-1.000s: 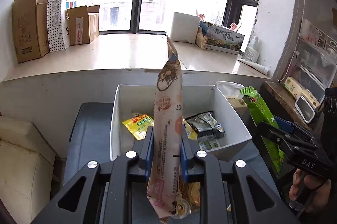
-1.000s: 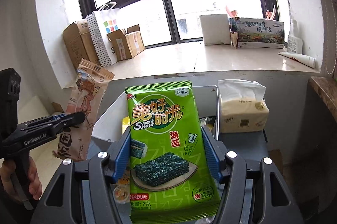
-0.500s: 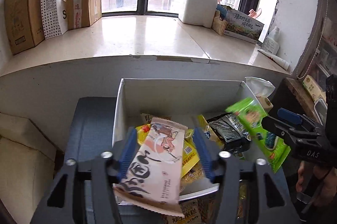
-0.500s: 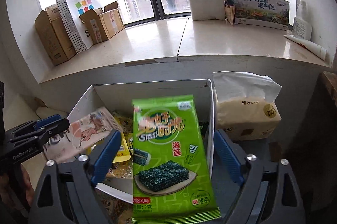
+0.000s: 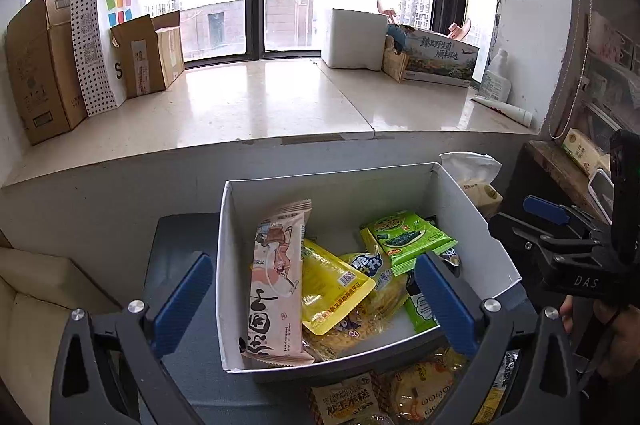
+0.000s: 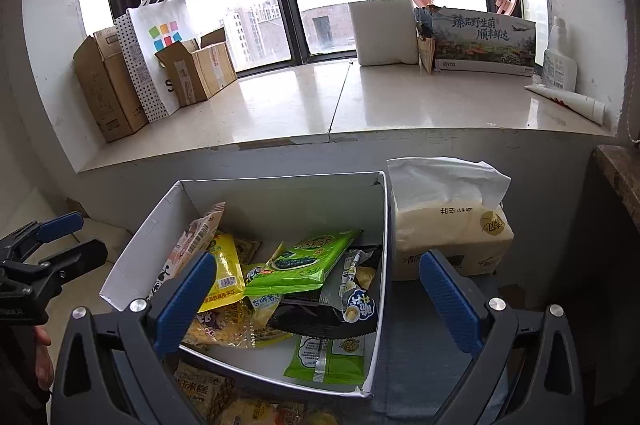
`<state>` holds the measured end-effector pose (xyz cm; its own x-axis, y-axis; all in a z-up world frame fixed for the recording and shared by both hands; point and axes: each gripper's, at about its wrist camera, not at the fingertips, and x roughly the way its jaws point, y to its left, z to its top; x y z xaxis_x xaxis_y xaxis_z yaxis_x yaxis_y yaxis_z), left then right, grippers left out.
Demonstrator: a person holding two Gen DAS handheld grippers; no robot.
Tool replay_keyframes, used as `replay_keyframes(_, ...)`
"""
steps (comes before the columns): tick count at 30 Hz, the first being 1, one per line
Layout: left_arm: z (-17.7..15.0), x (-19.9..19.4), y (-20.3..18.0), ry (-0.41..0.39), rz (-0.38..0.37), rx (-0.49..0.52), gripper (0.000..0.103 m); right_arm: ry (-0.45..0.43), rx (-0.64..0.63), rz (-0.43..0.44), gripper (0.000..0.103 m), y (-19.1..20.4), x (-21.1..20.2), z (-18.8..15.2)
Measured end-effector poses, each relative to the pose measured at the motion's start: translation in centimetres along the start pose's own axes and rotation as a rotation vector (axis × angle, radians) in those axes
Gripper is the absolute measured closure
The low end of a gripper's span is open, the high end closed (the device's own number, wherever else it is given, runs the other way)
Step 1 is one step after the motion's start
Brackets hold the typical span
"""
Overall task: Organize snacks
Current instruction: 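Grasp the yellow crinkled snack bag with the right tool and lift it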
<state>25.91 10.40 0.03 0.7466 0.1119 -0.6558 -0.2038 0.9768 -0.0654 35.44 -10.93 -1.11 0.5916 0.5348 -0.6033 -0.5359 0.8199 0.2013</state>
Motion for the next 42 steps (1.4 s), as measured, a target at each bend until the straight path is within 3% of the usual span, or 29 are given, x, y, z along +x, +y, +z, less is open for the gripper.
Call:
replay_keyframes(5,-2.9,-2.4,-1.1,0.001,-0.060,0.020,0.000,-0.059,-0.050,0.058,0.000,1.1,-4.2,-1.9)
replay_keyframes(10,-7.3,-6.1,-2.0,-0.011,-0.158,0.012,0.000,-0.144,-0.128,0.033,0.000,2.0,-10.1,-6.7)
replay_keyframes(14,-11.1,-9.7,-2.0,-0.051,-0.172,-0.031,0.000,-0.077,-0.113,-0.073,0.000,2.6,-12.6,-10.7)
replay_keyframes(18,-15.3,-12.4,-1.7,-0.051,-0.154,-0.073,0.000,-0.031,-0.082,-0.127,0.000,2.3,-14.1,-14.7)
replay_keyframes(22,-18.7,-13.5,-1.5,-0.025,-0.132,-0.095,0.000,0.068,-0.023,-0.180,0.000,0.9,-13.6,-18.0)
replay_keyframes(29,-21.5,-12.8,-2.0,0.036,-0.148,-0.091,0.000,0.179,0.108,-0.146,0.000,-1.0,-12.2,-22.6)
replay_keyframes(37,-22.1,-11.4,-3.5,0.082,-0.157,-0.049,0.000,0.269,0.032,-0.161,0.000,1.5,-7.9,-22.6)
replay_keyframes(42,-22.3,-10.9,-3.1,0.099,-0.149,-0.056,0.000,0.243,-0.082,-0.187,0.000,3.6,-6.2,-21.3)
